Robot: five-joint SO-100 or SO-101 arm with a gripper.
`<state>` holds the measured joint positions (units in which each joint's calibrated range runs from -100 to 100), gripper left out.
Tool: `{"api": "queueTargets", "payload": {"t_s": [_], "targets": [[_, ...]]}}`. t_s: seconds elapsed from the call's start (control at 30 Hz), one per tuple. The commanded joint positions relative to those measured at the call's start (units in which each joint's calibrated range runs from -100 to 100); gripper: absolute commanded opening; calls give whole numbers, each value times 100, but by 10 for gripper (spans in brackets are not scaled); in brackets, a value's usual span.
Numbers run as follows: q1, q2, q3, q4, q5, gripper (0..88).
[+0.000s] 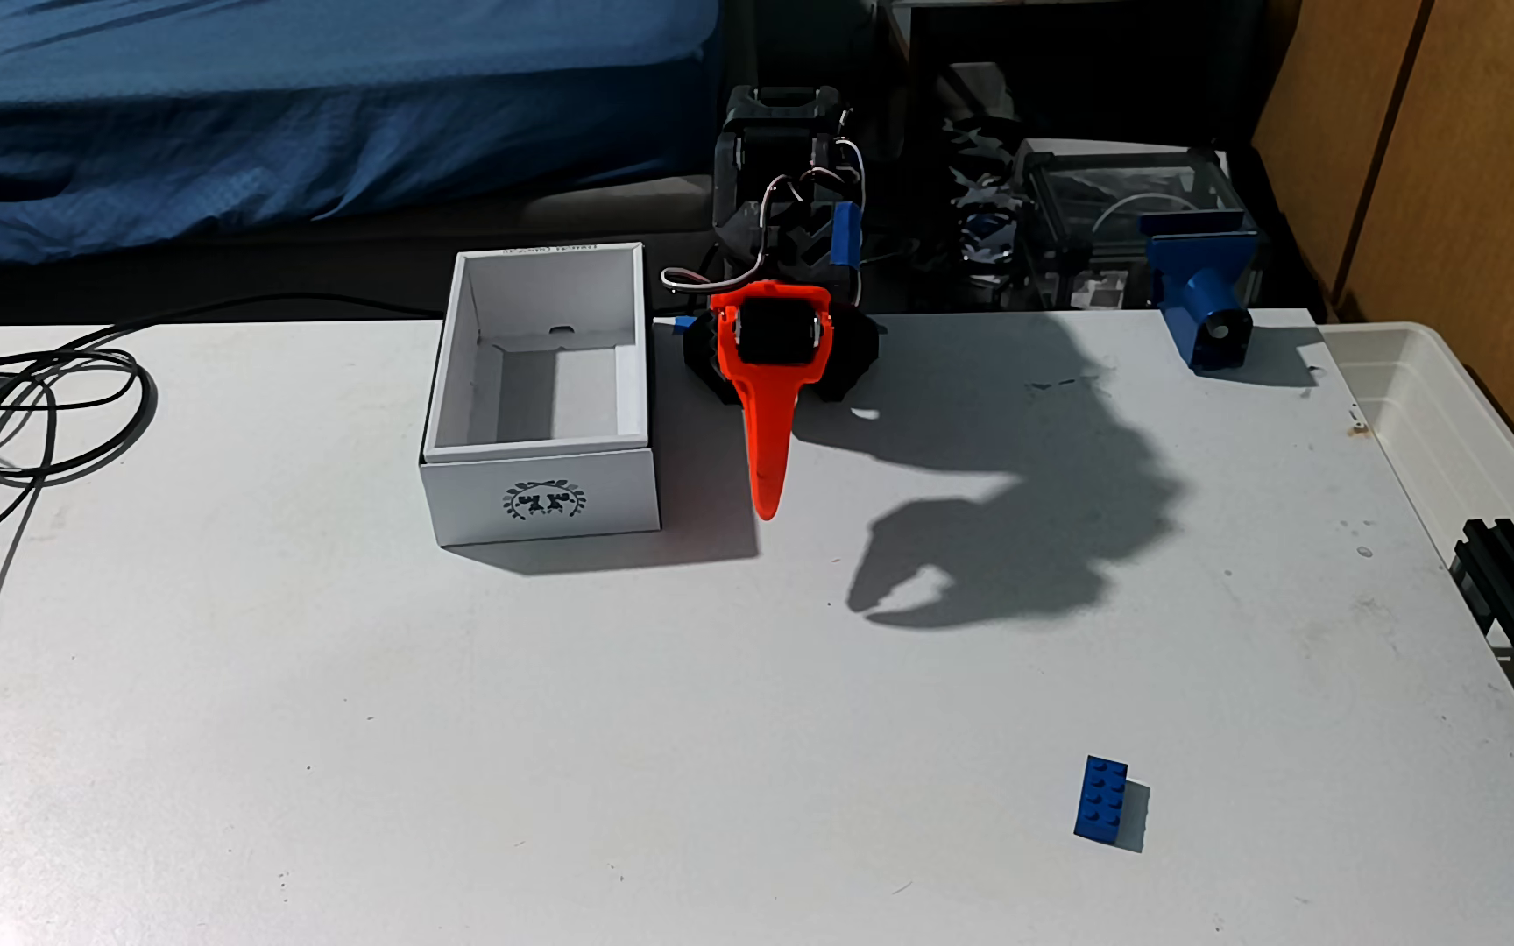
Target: Grab the blue brick and place in box
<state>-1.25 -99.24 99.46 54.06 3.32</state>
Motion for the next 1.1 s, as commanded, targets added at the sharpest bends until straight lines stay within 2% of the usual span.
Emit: {"api": "queueTargets", "payload": {"t_s": [0.0,1.07], "targets": [[44,-59,-53,-25,13,9],[103,-59,-44,-51,-40,10]]}}
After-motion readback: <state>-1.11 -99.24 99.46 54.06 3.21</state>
